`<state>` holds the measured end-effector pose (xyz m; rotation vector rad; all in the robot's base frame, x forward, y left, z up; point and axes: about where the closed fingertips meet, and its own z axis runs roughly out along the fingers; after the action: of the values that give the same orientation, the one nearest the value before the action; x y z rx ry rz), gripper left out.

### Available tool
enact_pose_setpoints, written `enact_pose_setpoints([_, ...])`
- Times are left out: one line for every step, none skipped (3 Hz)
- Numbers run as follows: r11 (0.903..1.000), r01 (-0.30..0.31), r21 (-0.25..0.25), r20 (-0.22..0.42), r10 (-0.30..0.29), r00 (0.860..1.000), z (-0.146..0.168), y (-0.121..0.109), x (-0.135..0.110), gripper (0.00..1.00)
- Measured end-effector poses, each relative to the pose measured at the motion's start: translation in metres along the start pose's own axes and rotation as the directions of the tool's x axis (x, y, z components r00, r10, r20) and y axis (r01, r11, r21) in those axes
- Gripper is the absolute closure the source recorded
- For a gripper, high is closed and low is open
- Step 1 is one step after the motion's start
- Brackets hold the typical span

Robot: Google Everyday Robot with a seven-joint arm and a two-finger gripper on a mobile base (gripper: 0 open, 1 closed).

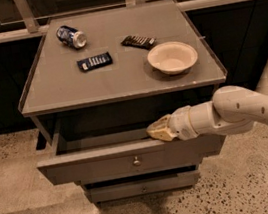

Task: Open top drawer

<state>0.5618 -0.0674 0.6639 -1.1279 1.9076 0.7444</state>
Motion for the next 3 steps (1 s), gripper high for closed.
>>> enact_pose_setpoints([1.0000, 0.000, 0.000, 0.000, 0.000, 1.000, 0.000, 0.000, 0.000, 1.00])
enact_pose_setpoints([0.9977, -0.014, -0.066, 0.032, 0.016, 0.999, 0.003, 0.026, 0.010, 1.00])
enact_pose_setpoints([0.9977, -0.014, -0.066, 0.032, 0.016, 0.999, 0.002, 0.026, 0.007, 1.00])
